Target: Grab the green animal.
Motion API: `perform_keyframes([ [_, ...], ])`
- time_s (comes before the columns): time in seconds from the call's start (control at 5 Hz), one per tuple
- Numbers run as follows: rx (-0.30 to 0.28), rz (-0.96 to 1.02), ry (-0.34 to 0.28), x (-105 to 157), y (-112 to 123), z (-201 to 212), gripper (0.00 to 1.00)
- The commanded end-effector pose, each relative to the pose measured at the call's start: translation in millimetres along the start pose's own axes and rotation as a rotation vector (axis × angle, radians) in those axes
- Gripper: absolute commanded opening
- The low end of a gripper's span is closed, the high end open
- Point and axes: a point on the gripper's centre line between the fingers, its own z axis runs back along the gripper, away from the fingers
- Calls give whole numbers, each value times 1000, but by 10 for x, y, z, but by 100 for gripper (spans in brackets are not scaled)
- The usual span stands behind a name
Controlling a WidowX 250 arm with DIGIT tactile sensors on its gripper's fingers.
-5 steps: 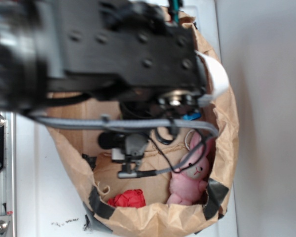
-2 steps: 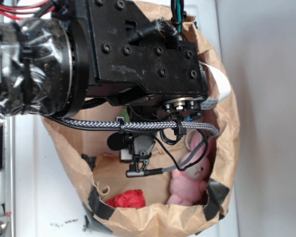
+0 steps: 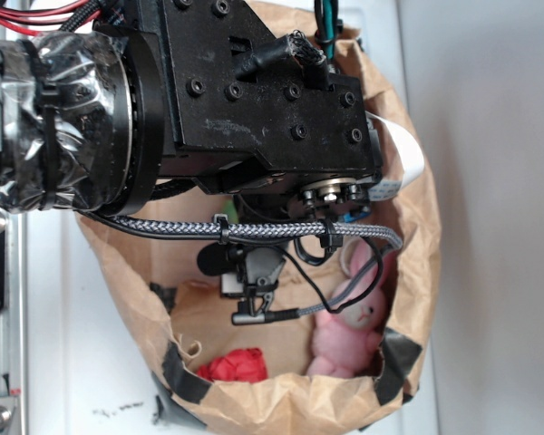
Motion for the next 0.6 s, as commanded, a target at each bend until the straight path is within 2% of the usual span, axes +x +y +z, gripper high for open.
perform_keyframes([
  [0.0,-47,21,-75,324,142,-129,100],
  [0.2,-20,7,-123,318,180,-220,100],
  [0.4,28,51,-112,479,298,-362,100],
])
